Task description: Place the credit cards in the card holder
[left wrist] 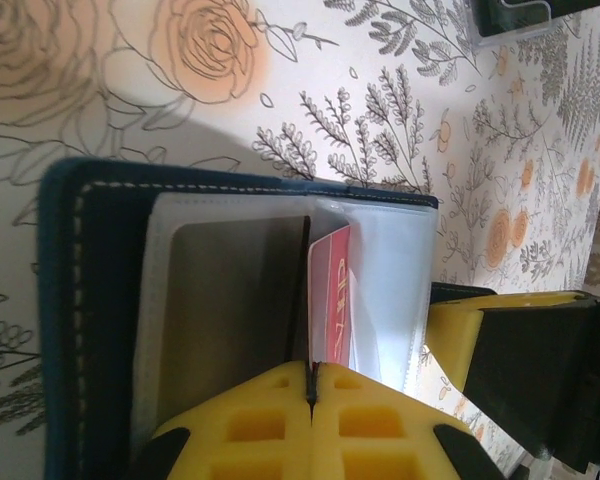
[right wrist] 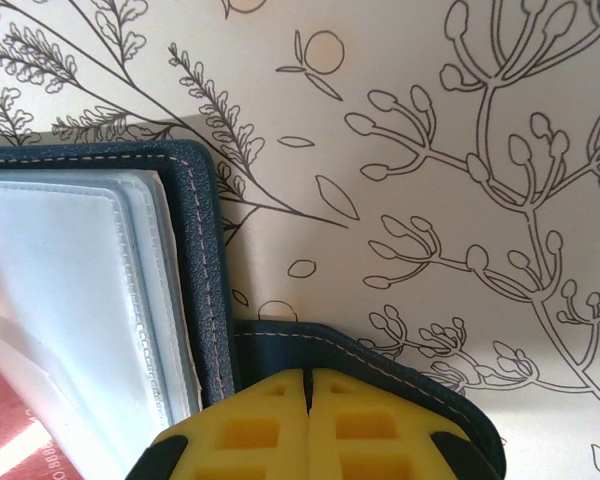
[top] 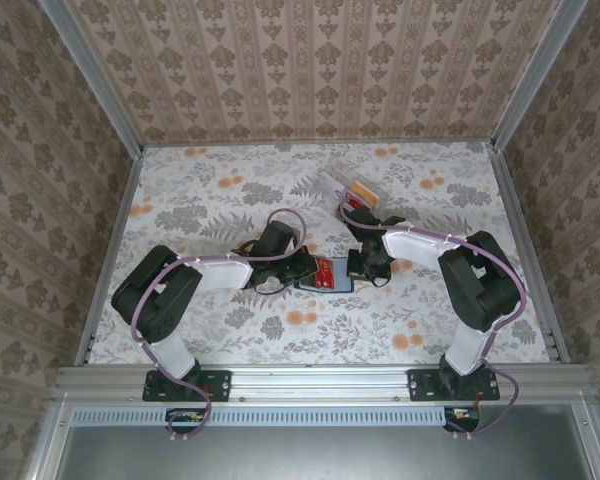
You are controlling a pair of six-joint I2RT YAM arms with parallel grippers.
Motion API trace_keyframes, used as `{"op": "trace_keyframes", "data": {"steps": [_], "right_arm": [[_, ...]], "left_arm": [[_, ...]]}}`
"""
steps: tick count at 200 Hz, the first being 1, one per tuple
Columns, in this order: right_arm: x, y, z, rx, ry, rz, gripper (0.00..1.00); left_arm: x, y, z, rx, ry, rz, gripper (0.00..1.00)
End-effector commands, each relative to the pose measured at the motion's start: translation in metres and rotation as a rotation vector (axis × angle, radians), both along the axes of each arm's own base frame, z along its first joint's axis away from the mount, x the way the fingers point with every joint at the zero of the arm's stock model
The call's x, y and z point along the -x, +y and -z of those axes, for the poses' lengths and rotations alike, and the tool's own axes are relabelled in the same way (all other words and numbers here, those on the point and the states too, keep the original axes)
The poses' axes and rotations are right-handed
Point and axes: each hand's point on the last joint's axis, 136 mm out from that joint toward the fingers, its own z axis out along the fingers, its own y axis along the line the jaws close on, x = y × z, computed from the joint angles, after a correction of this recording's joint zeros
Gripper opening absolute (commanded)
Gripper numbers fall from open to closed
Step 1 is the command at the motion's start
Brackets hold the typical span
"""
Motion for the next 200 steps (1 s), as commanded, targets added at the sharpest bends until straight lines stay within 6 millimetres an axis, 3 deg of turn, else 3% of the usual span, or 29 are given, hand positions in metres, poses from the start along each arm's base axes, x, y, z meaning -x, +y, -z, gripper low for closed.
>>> {"op": "trace_keyframes", "data": {"steps": [1,139,158,171,200], "right_arm": [[0.016,-0.003,0.024,0.007,0.074,0.003,0.00],[0.017,0.012,0.021,-0.081,0.087,0.005,0.00],[0.018,0.012,0.021,-0.080,0.088,0.005,0.00],[0.017,0.012,0.021,-0.079,0.085,0.007,0.00],[0.018,0.011,0.022,-0.075,0.085,0.007,0.00]], "left_arm": [[0.005,-0.005,0.009,-0.001,0.029,0.018,0.00],[0.001,-0.022,0.012,-0.021,0.039,0.052,0.12],[0.002,-0.021,0.013,-0.027,0.043,0.052,0.17],[0.001,-0.020,0.014,-0.035,0.042,0.052,0.26],[0.000,-0.021,0.012,-0.061,0.029,0.067,0.32]]}}
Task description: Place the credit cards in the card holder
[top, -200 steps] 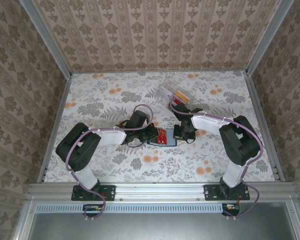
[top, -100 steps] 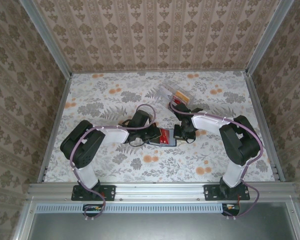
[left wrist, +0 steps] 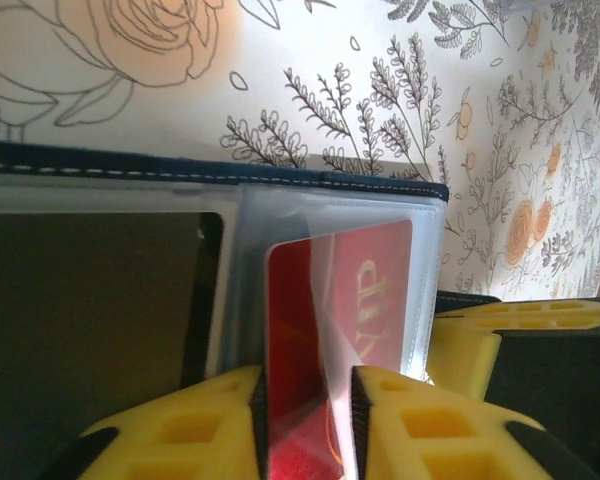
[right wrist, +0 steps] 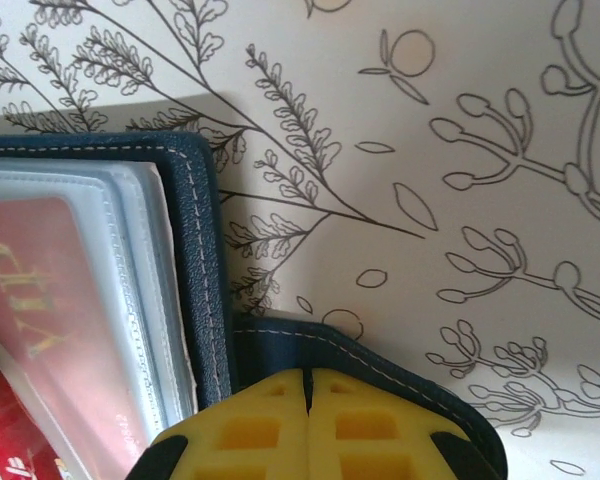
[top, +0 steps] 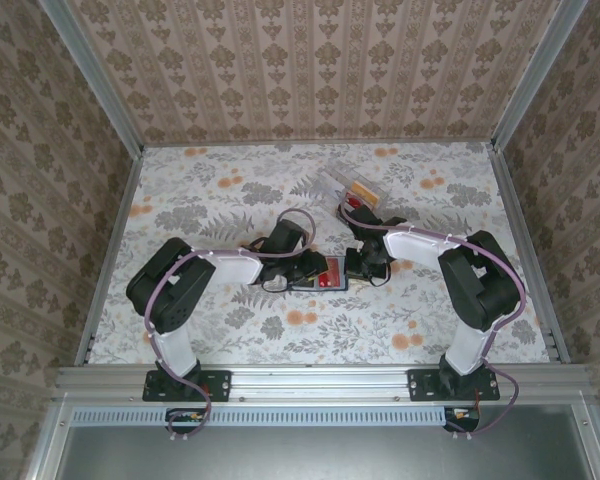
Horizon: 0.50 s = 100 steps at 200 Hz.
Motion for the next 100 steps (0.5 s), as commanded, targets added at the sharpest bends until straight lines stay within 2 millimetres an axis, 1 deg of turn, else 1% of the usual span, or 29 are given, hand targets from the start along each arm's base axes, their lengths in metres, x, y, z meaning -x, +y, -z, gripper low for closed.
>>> {"op": "trace_keyframes", "data": {"steps": [1,35,79,84,100], "right_arm": [[0.0207,-0.0036,0.0222,0.021,0.086,0.003,0.00],[0.0193,-0.0034,0.0213,0.020,0.082,0.003,0.00],[0.0190,-0.0024,0.0203,0.016,0.081,0.003,0.00],[0.0130,0.0015,0.0188,-0.002,0.057,0.004,0.00],[0.0123,0.0027,0.0196,-0.007,0.057,0.005,0.00]], "left_arm": [[0.0001,-0.0037,-0.0003,-0.040,-0.011,0.028,0.32],[-0.0004,-0.0077,-0.0022,-0.080,-0.030,0.067,0.34],[0.0009,-0.0104,0.0042,-0.113,-0.015,0.102,0.35],[0.0011,-0.0104,0.0052,-0.115,-0.014,0.105,0.36],[0.0015,-0.0105,0.0065,-0.129,-0.013,0.119,0.36]]}}
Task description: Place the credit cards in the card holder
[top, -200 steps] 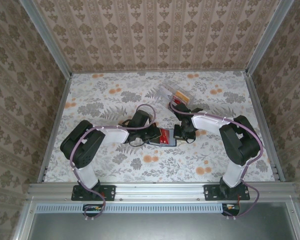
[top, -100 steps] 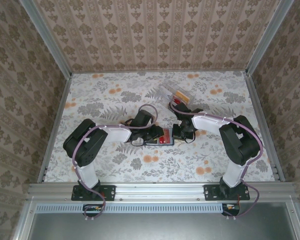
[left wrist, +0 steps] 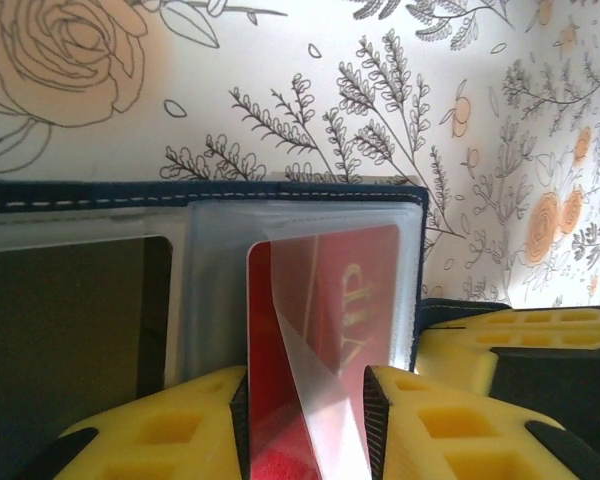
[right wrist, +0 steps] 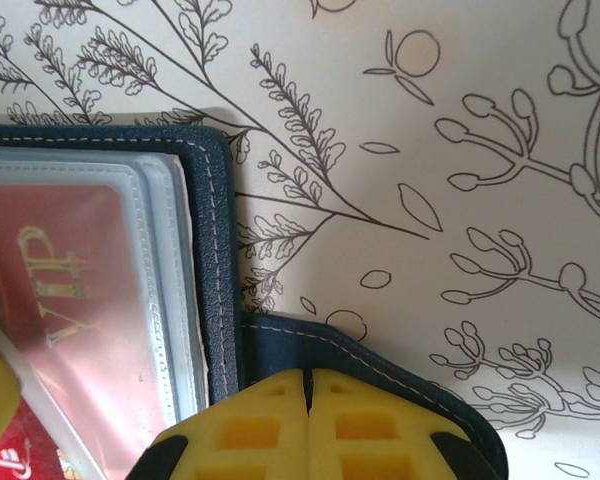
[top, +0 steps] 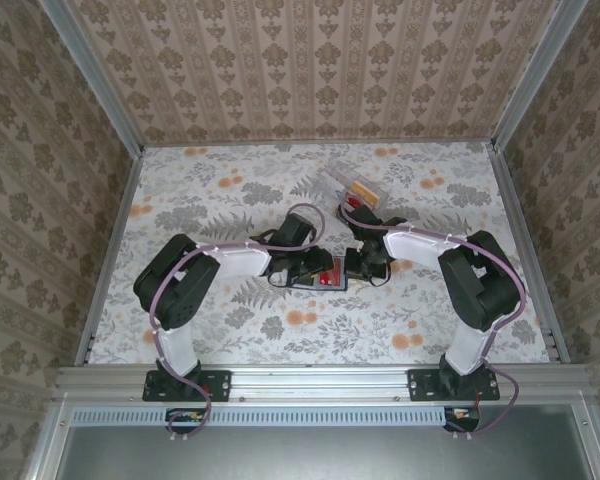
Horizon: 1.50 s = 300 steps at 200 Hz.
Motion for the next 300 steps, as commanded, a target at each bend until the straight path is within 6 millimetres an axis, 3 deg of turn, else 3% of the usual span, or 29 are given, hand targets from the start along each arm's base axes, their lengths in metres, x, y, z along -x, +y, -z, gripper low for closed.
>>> {"op": "trace_keyframes", "data": {"steps": [1,45,125,168,204,254,300], "right_arm": [[0.013,0.002,0.020,-0.005,0.060,0.004,0.00],[0.011,0.002,0.018,-0.003,0.056,0.005,0.00],[0.005,-0.008,-0.001,0.028,0.013,0.028,0.07],[0.001,-0.006,-0.013,0.005,-0.007,0.026,0.10],[-0.008,-0.007,-0.040,-0.024,-0.065,0.035,0.15],[-0.038,-0.021,-0.096,-0.029,-0.197,0.025,0.25],[-0.100,-0.061,-0.134,-0.025,-0.292,0.072,0.41]], "left_arm": [[0.006,-0.001,0.006,-0.045,0.008,0.053,0.36],[0.008,-0.001,0.006,-0.066,-0.001,0.085,0.40],[0.005,0.019,-0.011,-0.184,-0.061,0.086,0.58],[0.003,0.017,-0.019,-0.181,-0.077,0.091,0.59],[-0.002,0.015,-0.033,-0.157,-0.118,0.093,0.58],[-0.018,0.021,-0.060,-0.126,-0.198,0.069,0.59],[-0.044,0.037,-0.082,-0.103,-0.256,0.007,0.62]]}}
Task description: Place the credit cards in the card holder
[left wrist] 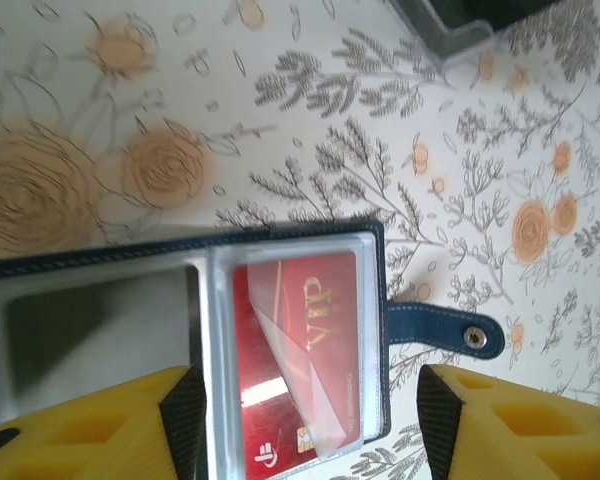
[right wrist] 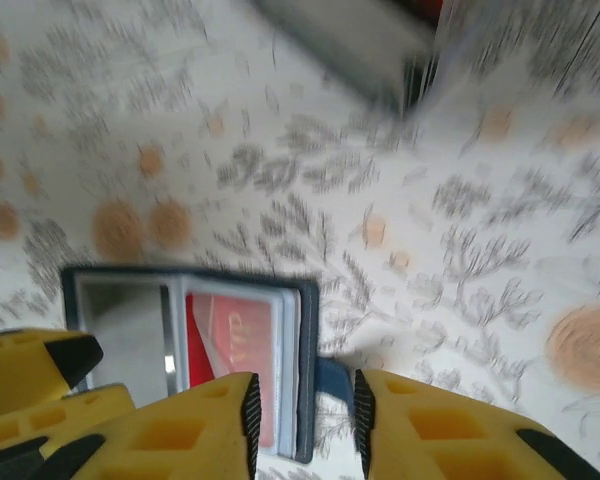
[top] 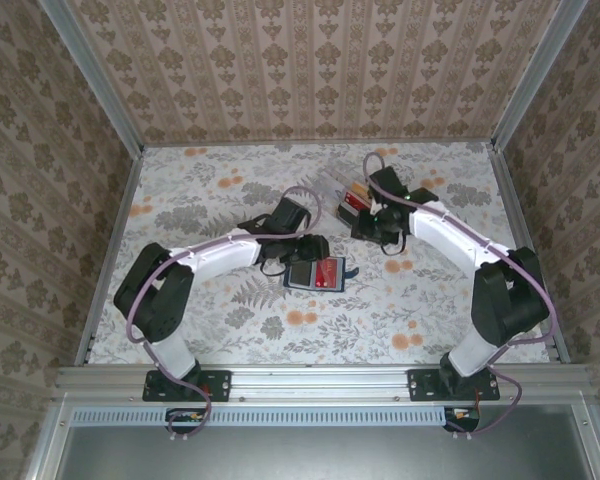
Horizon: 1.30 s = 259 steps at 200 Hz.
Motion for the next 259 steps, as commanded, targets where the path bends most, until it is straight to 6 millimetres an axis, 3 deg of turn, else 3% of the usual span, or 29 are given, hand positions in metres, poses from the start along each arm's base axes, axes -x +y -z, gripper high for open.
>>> {"op": "trace_keyframes", "data": {"steps": [1,39,68,126,179,259], "right_arm": [[-0.030,-0.029,-0.018,0.028,-0.037,0.016,0.41],[-0.093,-0.051,-0.037,-0.023,-0.102,0.049,0.49],[-0.132,-0.064,-0.029,-0.073,-0.103,0.074,0.56],[-0.169,-0.060,-0.005,-0.228,-0.068,0.088,0.58],[-0.156,-0.035,0.006,-0.377,-0.009,0.028,0.57],[-0.093,0.001,-0.014,-0.481,0.006,-0.068,0.56]], "left_arm": [[-0.021,0.006,-0.029,0.028,-0.087,-0.019,0.62],[-0.039,0.013,-0.042,0.059,-0.115,-0.045,0.66],[-0.045,0.015,-0.047,0.076,-0.124,-0.046,0.67],[-0.047,0.022,-0.048,0.085,-0.123,-0.055,0.68],[-0.047,0.024,-0.045,0.084,-0.113,-0.063,0.68],[-0.047,0.024,-0.039,0.083,-0.099,-0.059,0.68]]}}
